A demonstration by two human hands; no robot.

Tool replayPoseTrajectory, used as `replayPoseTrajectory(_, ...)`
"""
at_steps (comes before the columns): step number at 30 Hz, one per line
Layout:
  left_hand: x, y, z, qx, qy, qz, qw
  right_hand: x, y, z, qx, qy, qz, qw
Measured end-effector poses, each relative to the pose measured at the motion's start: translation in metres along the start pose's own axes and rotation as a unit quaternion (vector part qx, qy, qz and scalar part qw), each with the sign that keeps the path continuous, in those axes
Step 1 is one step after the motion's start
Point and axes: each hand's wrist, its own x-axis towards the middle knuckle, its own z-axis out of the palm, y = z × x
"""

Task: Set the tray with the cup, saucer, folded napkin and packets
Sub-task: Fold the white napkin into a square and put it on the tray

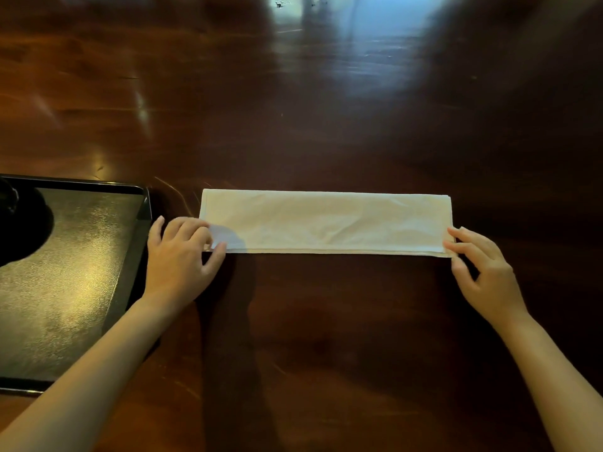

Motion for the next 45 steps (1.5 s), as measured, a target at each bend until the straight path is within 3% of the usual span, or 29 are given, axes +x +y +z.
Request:
replayPoseTrajectory(3, 0.021, 0.036, 0.001, -0.024, 0.019, -0.032, 0.999, 0.007, -0.011, 0.007, -0.006, 0.057, 0.042, 0.997)
replayPoseTrajectory(6, 0.043, 0.091, 0.011, -0.071, 0.008, 0.03, 0.997, 0.021, -0.022, 0.016, -0.036, 0.093, 0.108, 0.989)
replayPoseTrajectory(8, 0.051, 0.121, 0.023, -0.062, -0.03, 0.084, 0.994, 0.032, -0.028, 0.015, -0.014, 0.099, 0.196, 0.975)
replayPoseTrajectory(12, 0.055, 0.135, 0.049, -0.002, -0.119, 0.08, 0.99, 0.055, -0.037, 0.004, 0.025, 0.021, 0.334, 0.942)
replayPoseTrajectory(19, 0.053, 0.135, 0.051, 0.032, -0.123, 0.082, 0.989, 0.073, -0.044, -0.014, 0.135, -0.073, 0.454, 0.877)
replayPoseTrajectory(22, 0.053, 0.134, 0.049, 0.031, -0.128, 0.084, 0.988, 0.067, -0.055, -0.021, 0.202, -0.022, 0.403, 0.892)
replayPoseTrajectory(26, 0.054, 0.134, 0.051, 0.031, -0.124, 0.084, 0.988, 0.053, -0.095, -0.017, 0.218, 0.083, 0.234, 0.944)
replayPoseTrajectory(33, 0.055, 0.136, 0.048, 0.015, -0.133, 0.081, 0.988, 0.032, -0.132, 0.046, 0.193, 0.006, 0.076, 0.978)
replayPoseTrajectory(35, 0.054, 0.135, 0.048, 0.017, -0.129, 0.082, 0.988, 0.029, -0.136, 0.059, 0.157, 0.025, 0.041, 0.986)
replayPoseTrajectory(40, 0.055, 0.136, 0.045, 0.0, -0.149, 0.076, 0.986, 0.035, -0.157, 0.075, 0.103, 0.109, 0.037, 0.988)
replayPoseTrajectory(45, 0.057, 0.124, 0.043, -0.034, -0.159, 0.078, 0.984, 0.04, -0.174, 0.087, 0.087, 0.116, 0.06, 0.988)
